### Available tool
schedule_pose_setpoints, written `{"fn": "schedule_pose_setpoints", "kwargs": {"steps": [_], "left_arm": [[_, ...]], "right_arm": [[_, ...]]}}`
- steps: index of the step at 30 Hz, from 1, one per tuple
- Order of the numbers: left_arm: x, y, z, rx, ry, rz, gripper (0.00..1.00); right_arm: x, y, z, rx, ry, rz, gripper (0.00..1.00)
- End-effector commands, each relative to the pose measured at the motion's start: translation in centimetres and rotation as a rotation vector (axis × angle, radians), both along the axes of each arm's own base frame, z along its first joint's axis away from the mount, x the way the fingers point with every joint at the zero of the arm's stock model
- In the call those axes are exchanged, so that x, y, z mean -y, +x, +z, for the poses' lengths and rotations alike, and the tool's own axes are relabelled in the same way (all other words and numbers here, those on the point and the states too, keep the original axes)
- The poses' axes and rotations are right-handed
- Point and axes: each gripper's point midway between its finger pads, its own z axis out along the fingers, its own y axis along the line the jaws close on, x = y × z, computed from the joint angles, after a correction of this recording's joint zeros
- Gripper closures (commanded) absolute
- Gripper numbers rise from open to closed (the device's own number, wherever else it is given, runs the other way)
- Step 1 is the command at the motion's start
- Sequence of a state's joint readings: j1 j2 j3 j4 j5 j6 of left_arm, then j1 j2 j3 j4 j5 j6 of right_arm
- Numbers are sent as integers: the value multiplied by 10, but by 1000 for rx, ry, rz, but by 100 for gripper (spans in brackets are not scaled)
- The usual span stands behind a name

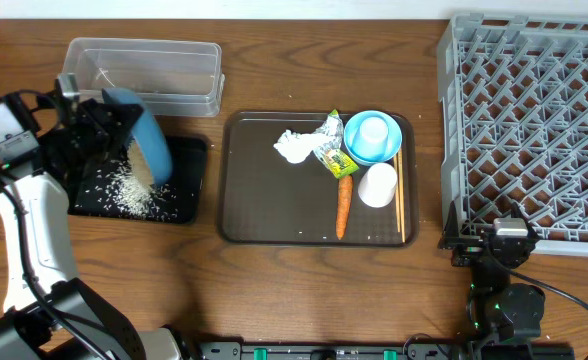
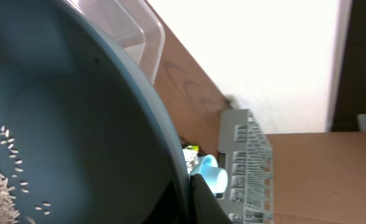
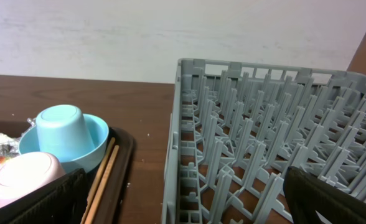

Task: Sort waste into correct bins and load items into the dishwasher rack
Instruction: 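Tilt the blue bowl to pour rice onto the black tray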

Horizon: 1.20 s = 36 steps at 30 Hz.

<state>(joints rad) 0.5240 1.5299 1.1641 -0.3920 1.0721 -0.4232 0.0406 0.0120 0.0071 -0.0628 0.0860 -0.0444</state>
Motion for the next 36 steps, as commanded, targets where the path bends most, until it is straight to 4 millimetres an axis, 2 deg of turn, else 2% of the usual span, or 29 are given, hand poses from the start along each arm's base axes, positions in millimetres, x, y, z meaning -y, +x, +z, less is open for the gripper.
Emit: {"fn": "schedule_pose_setpoints", "kwargs": {"steps": [1,8,15,18,21,23,26,29,36], "left_arm": [[1,-7,26,70,-72,-44,94],[-4,-11,49,134,-167,-76,94],[-16,-15,52,101,-234,-34,94],[-12,-20,57,77,-308,-53,94],[-17,-18,55,69,-295,-25,94],[-12,-22,59,36,-371,-43,94],[-12,-21,66,119,-308,-81,94],[-11,-28,68,64,-398,-83,94],[-15,-26,69,130,-322,-89,94]], "right_arm": [[2,0,0,1,10,-9,1],[2,0,0,1,10,-9,1],[2,0,0,1,10,-9,1],[2,0,0,1,10,-9,1],[2,0,0,1,10,-9,1],[2,0,0,1,10,-9,1],[2,0,0,1,10,-9,1],[2,0,0,1,10,-9,1],[2,0,0,1,10,-9,1]]}}
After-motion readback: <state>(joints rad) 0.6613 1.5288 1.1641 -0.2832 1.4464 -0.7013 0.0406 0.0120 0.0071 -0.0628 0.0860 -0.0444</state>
